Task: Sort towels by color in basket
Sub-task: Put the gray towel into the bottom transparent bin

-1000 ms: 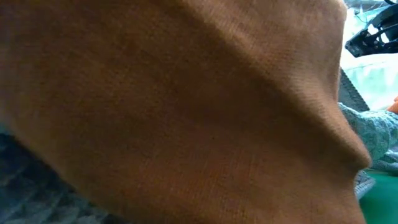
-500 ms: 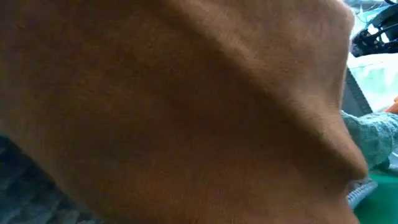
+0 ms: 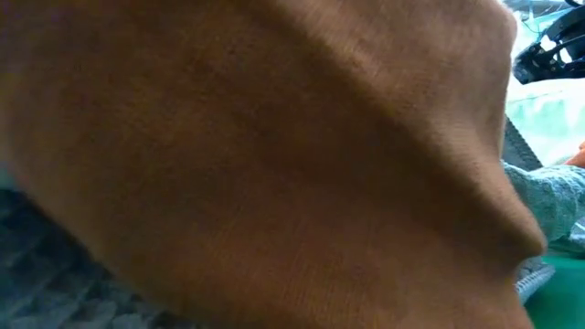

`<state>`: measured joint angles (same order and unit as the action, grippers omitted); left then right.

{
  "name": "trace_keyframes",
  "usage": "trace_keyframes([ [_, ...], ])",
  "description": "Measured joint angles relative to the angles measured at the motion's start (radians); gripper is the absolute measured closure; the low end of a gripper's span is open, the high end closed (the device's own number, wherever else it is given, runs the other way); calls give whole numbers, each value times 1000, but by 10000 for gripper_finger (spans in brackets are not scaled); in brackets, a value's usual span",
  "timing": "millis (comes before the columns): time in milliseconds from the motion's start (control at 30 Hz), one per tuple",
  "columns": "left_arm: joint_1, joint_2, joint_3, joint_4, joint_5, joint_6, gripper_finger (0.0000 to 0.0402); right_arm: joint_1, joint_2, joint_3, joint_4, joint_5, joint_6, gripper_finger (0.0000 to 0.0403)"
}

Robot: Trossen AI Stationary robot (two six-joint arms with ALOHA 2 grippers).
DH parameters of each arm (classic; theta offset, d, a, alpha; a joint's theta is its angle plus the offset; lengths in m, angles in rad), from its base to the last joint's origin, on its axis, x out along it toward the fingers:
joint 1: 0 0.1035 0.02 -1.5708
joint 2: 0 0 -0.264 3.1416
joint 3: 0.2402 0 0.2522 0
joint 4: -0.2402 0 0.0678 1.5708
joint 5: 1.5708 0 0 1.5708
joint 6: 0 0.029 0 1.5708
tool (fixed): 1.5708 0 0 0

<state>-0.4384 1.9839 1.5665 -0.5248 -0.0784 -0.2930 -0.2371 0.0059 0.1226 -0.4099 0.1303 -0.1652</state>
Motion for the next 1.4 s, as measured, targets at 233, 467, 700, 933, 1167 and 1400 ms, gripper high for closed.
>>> trace_keyframes([
  [233, 8, -3, 98, -111, -43, 88, 386, 0, 0, 0, 0, 0, 0, 186],
  [467, 8, -3, 364, -404, -233, 177, 388, 0, 0, 0, 0, 0, 0, 186],
  [700, -9, -5, 672, -667, -439, 206, 388, 0, 0, 0, 0, 0, 0, 186],
  [933, -61, -84, 750, -705, -526, 211, 389, 0, 0, 0, -1, -1, 0, 186],
  [1167, -128, -165, 751, -777, -473, 30, 389, 0, 0, 0, -1, -1, 0, 186],
  [1400, -224, -212, 751, -912, -405, -270, 389, 0, 0, 0, -1, -1, 0, 186],
])
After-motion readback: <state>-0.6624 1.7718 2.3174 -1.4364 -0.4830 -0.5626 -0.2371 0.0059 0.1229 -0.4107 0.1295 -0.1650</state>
